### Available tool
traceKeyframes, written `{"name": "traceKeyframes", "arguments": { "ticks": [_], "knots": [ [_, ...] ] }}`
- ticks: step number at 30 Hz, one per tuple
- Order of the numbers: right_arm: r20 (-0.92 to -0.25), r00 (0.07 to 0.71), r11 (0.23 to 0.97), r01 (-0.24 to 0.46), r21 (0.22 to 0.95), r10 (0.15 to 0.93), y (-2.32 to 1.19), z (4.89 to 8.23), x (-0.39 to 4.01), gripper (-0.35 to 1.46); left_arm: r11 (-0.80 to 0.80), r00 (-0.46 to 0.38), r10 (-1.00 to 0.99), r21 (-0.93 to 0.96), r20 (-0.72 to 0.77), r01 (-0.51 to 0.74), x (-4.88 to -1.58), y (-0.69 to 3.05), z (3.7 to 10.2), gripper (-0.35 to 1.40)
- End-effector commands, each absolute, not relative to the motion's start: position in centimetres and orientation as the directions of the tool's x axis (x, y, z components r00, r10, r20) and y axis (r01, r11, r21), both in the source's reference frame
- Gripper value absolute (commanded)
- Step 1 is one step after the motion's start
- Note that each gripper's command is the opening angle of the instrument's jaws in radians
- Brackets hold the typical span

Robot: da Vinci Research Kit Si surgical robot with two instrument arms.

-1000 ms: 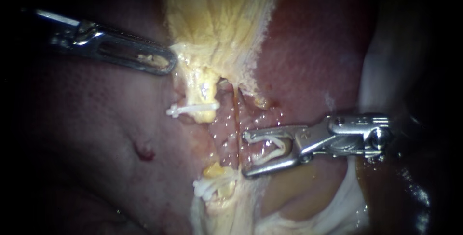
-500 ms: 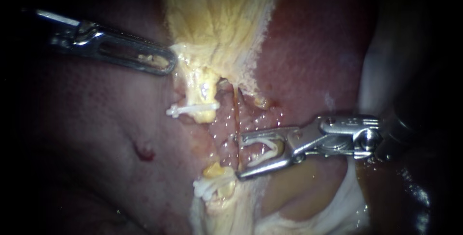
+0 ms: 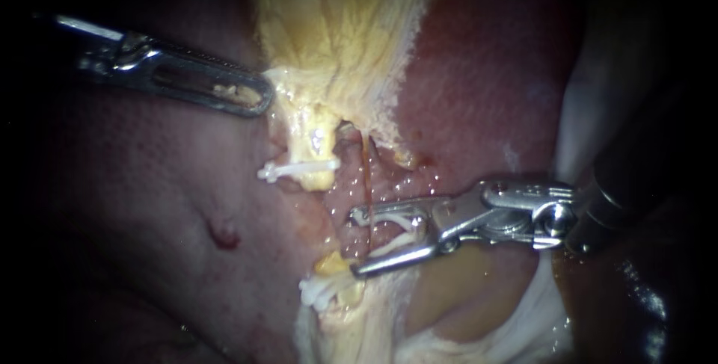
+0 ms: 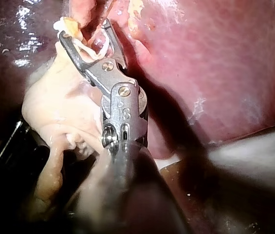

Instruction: Clipping first clip right tube

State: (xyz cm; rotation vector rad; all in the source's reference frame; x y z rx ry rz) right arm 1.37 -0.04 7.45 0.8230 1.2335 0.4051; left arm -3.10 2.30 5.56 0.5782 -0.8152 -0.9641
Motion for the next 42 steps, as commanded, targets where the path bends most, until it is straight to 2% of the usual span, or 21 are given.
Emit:
{"name": "traceKeyframes", "arguments": {
  "ticks": [1,12,24,39,42],
  "knots": [
    [-0.664,0.308,0.654,0.152,0.741,0.681,-0.04,7.46,1.38,0.5,0.463,0.323,-0.883,0.743,0.341,0.482,-3.1,2.3,5.56,-0.35],
    [-0.655,0.305,0.641,0.161,0.751,0.691,-0.09,7.47,1.45,0.5,0.463,0.323,-0.883,0.743,0.341,0.482,-3.1,2.3,5.56,-0.35],
    [-0.641,0.283,0.61,0.199,0.767,0.713,-0.16,7.35,1.5,0.5,0.463,0.323,-0.883,0.743,0.341,0.482,-3.1,2.3,5.56,-0.35],
    [-0.619,0.257,0.538,0.322,0.779,0.743,-0.28,6.94,1.51,0.5,0.464,0.324,-0.883,0.744,0.341,0.482,-3.1,2.31,5.56,-0.35],
    [-0.62,0.258,0.536,0.328,0.778,0.741,-0.29,6.91,1.51,0.49,0.464,0.324,-0.883,0.744,0.341,0.482,-3.1,2.31,5.56,-0.35]
  ]
}}
